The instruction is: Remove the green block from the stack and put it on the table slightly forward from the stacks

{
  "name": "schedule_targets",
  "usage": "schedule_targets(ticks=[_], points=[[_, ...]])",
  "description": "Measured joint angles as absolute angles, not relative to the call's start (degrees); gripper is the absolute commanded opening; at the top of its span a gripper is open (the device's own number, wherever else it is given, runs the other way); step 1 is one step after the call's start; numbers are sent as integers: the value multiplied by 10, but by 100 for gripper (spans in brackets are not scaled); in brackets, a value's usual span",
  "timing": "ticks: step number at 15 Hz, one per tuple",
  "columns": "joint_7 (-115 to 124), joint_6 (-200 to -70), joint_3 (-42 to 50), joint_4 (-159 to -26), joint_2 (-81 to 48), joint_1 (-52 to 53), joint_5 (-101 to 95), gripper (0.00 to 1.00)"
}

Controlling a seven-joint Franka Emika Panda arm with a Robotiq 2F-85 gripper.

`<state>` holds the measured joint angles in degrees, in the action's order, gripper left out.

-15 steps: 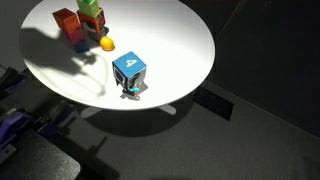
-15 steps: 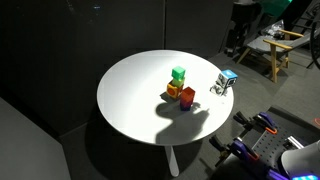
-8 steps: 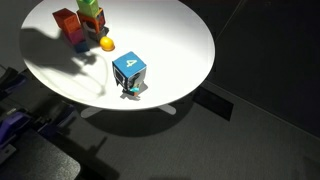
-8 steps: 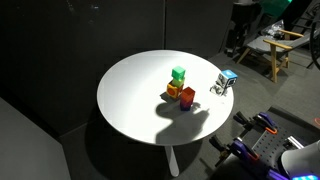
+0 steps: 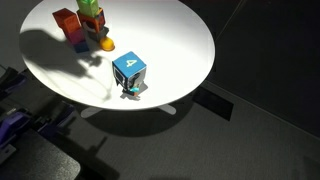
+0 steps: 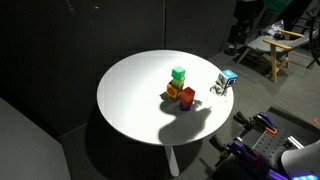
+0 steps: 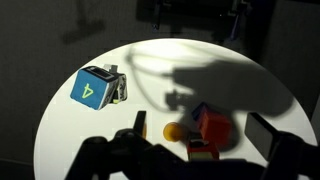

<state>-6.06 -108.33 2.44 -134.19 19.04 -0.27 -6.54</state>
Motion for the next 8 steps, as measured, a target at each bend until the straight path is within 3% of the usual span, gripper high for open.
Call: schedule_targets(ticks=[8], points=[[-110,-1126,27,-1304,129,3,-65,100]])
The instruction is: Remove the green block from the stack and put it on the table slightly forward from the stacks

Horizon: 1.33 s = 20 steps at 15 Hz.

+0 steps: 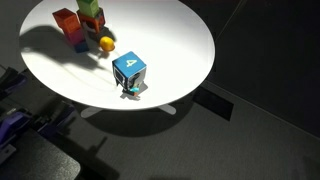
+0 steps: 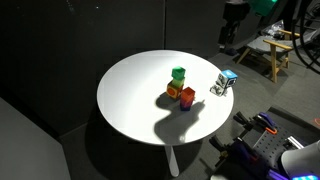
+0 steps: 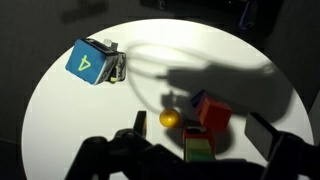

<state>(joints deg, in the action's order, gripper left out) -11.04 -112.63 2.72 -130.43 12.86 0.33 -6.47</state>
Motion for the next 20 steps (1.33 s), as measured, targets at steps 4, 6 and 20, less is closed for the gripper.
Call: schedule_targets(ticks=[4,6,20], points=[[-123,-1143,18,-1263,72,8,-65,100],[-129,-1148,12,-1238,43,10,-62,100],[-148,-1201,-15,-1115,-96,11,16,100]])
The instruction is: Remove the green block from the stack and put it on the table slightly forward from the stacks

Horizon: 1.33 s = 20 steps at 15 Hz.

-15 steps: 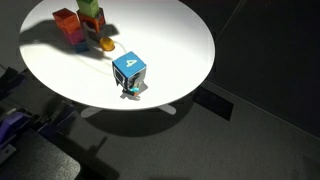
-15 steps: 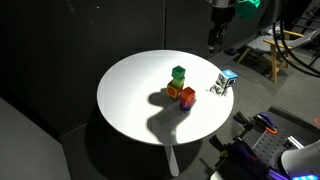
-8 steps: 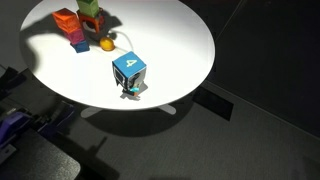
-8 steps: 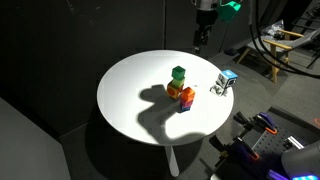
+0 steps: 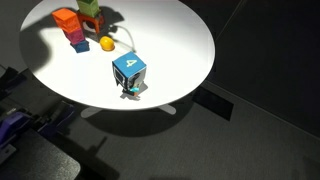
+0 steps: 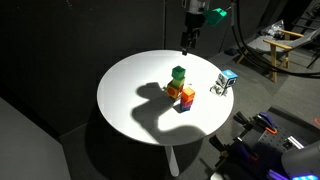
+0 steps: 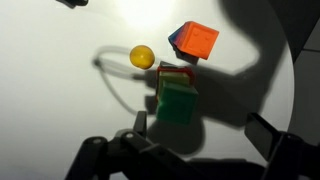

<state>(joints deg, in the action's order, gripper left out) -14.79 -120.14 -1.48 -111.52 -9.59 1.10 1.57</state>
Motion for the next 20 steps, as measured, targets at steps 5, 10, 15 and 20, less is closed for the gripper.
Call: schedule_targets(ticks=[5,10,15,20], points=[[-148,-1229,-16,-1105,-112,11,16,100],[-148,-1234,-16,-1104,-112,11,16,100],[-148,-1234,-17,-1104,-112,11,16,100],[-148,-1234,-17,-1106,-119,11,16,100]])
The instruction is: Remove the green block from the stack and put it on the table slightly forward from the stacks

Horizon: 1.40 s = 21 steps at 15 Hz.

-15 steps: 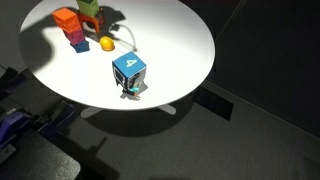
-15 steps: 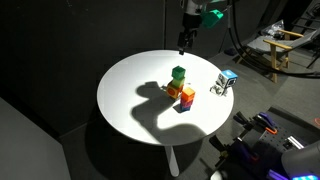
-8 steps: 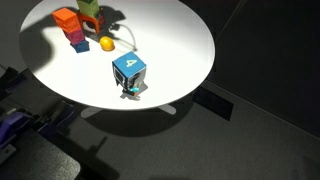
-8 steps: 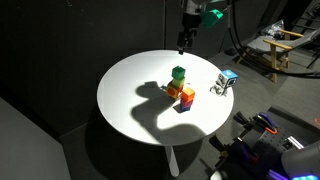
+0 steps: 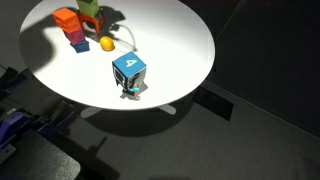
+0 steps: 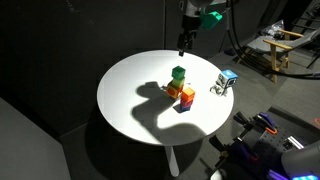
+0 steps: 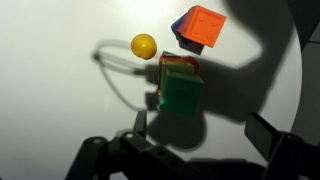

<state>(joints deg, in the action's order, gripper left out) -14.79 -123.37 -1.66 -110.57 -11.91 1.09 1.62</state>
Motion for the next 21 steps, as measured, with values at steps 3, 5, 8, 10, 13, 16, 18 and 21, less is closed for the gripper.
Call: schedule_targets(ticks=[3,5,8,10,13,16,18,21], points=[[-148,-1236,-17,-1106,-135,11,16,100],[-148,-1248,-18,-1106,-150,11,16,100],[-148,-1277,-22,-1106,-172,11,16,100],[-148,-1295,-26,-1105,-184,11,16,100],[-148,-1321,-30,-1105,-199,11,16,100],[-148,-1339,-31,-1105,-209,11,16,100],[-148,-1349,-31,-1105,-214,11,16,100],[-148,-1359,-31,-1105,-219,10,16,100]])
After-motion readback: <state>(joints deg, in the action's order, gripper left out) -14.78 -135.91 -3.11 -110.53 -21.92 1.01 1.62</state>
